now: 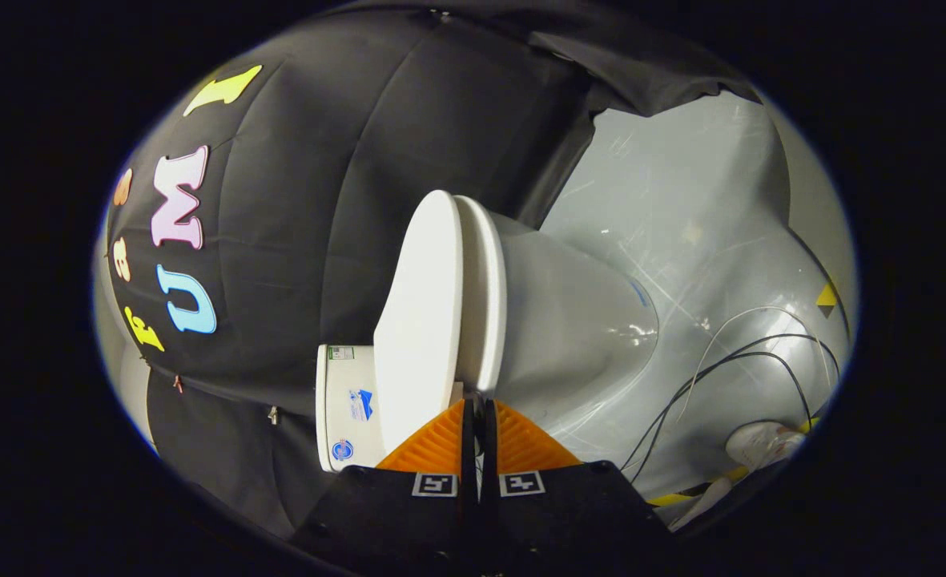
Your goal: Open the toilet lid.
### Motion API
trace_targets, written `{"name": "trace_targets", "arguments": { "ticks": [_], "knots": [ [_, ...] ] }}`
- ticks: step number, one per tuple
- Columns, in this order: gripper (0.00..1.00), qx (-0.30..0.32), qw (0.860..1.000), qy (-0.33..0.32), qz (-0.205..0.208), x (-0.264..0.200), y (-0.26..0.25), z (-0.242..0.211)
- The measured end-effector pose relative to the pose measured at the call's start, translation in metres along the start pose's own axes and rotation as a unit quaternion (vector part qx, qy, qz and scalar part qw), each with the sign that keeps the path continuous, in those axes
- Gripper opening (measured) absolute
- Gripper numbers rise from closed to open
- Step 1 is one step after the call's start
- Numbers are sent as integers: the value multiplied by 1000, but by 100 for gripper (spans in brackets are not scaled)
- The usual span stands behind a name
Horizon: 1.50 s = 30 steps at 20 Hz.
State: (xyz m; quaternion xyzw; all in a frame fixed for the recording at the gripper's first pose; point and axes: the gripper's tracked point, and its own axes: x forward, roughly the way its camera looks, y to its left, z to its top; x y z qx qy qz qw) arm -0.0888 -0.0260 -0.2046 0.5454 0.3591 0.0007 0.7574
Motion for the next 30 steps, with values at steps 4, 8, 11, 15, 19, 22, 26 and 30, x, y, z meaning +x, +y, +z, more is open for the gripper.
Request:
{"name": "trace_targets", "arguments": {
  "ticks": [4,8,11,15,19,22,26,30],
  "knots": [
    [5,-7,1000,-13,5,-10,23,3],
    [5,-37,999,-23,7,-24,55,0],
    [5,-65,997,-34,5,-37,86,-1],
    [5,-93,995,-41,23,-52,144,-10],
    [5,-172,983,-63,12,-59,193,-29],
    [5,-191,979,-70,8,-61,227,-42],
    [5,-230,969,-85,-24,-60,251,-55],
    [5,-251,963,-90,-30,-57,280,-72]
  ]
}}
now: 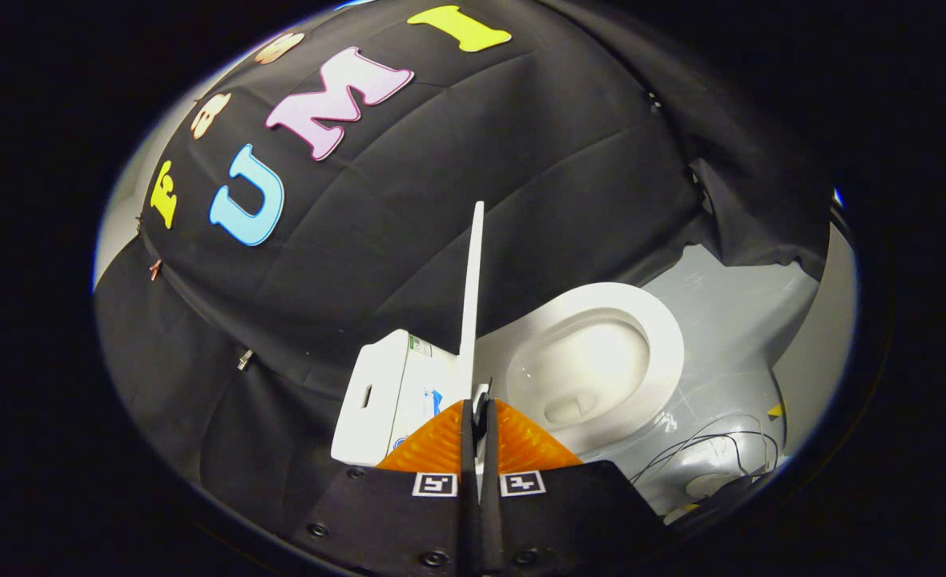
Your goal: Open the toilet lid.
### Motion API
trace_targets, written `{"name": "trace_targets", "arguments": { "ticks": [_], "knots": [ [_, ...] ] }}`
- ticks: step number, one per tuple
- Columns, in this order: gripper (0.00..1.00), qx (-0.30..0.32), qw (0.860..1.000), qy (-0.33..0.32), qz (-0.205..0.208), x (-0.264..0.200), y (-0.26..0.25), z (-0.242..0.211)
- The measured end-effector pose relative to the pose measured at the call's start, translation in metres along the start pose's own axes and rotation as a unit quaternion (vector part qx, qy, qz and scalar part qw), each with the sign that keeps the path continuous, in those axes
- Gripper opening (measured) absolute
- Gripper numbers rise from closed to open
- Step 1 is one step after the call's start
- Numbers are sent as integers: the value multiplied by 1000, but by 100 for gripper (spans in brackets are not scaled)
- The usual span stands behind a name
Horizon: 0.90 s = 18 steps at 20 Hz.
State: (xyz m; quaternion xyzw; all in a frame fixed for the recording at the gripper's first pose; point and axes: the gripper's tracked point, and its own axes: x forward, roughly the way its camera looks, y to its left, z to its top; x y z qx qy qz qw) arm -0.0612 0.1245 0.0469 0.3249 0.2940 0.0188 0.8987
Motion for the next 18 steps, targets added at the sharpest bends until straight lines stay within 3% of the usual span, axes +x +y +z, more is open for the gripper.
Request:
{"name": "trace_targets", "arguments": {
  "ticks": [6,18],
  "knots": [
    [5,-35,999,-2,-2,1,44,-5],
    [5,-117,992,4,-45,10,127,-29]
  ]
}}
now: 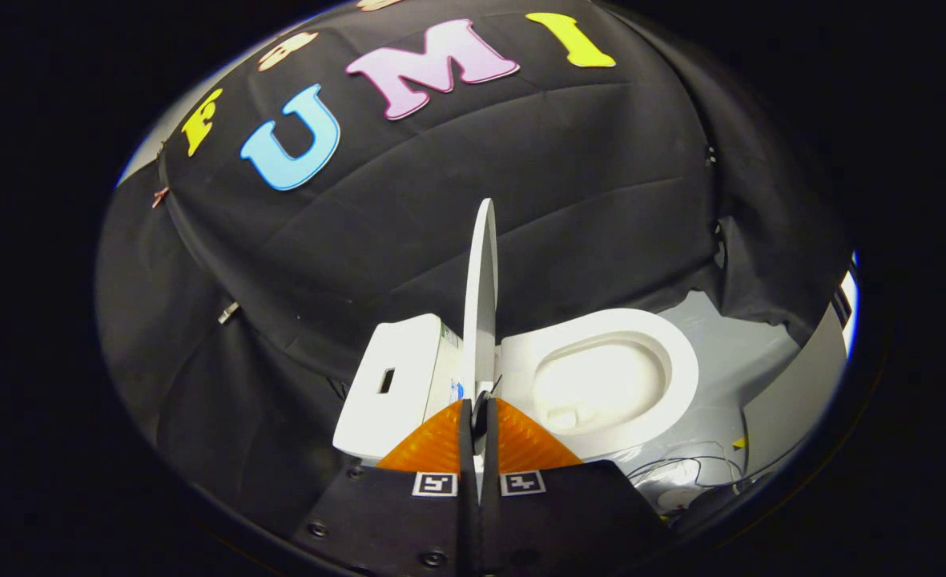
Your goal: Open the toilet lid.
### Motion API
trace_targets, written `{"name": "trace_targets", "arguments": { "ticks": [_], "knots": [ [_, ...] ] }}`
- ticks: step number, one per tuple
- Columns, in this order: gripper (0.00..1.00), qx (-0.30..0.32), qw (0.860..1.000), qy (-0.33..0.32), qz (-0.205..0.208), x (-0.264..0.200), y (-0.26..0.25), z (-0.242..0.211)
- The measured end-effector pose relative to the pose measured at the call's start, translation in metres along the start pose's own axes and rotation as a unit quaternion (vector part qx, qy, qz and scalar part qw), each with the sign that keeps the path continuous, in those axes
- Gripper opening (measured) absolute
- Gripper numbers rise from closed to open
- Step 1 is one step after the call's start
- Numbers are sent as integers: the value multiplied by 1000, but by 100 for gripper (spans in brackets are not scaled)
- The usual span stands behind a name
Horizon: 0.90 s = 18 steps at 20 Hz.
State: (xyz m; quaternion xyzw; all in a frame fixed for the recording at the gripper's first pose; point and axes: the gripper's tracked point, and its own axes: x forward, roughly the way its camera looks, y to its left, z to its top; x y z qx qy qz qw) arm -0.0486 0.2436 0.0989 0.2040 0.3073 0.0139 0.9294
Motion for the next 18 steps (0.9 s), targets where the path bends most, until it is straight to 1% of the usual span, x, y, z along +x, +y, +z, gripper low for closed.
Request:
{"name": "trace_targets", "arguments": {
  "ticks": [5,7,10,13,18],
  "knots": [
    [5,-39,999,3,-26,5,45,-7],
    [5,-56,997,5,-51,7,58,-10],
    [6,-84,994,5,-71,13,84,-15],
    [6,-94,991,0,-94,18,105,-21],
    [5,-122,986,-3,-111,29,142,-35]
  ]
}}
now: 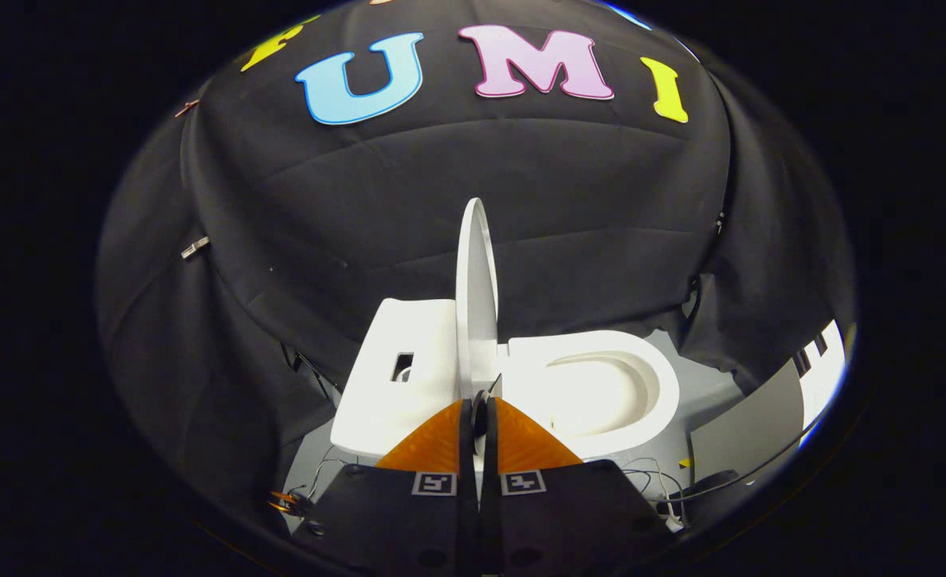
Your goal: Open the toilet lid.
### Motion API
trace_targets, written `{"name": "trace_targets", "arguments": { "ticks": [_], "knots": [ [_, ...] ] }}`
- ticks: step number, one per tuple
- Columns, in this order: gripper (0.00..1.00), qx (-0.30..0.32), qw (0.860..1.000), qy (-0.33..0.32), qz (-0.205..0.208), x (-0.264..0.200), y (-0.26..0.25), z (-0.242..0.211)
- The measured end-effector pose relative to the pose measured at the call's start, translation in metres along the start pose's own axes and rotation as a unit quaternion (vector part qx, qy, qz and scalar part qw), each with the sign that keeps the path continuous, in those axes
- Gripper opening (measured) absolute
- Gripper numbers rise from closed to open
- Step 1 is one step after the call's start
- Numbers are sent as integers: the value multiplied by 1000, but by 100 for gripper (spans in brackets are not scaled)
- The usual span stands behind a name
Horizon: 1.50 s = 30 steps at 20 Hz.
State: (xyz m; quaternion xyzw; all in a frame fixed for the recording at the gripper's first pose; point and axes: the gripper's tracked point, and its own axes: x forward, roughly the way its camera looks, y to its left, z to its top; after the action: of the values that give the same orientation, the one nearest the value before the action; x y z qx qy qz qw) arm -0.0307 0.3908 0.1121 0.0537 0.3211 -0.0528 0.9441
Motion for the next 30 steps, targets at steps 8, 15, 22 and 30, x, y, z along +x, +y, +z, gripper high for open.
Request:
{"name": "trace_targets", "arguments": {
  "ticks": [8,15,22,30],
  "knots": [
    [7,-64,996,-23,-55,7,41,-9],
    [7,-119,988,-44,-90,15,82,-21],
    [7,-141,982,-56,-113,22,102,-24],
    [13,-142,983,-58,-104,25,103,-27]
  ]
}}
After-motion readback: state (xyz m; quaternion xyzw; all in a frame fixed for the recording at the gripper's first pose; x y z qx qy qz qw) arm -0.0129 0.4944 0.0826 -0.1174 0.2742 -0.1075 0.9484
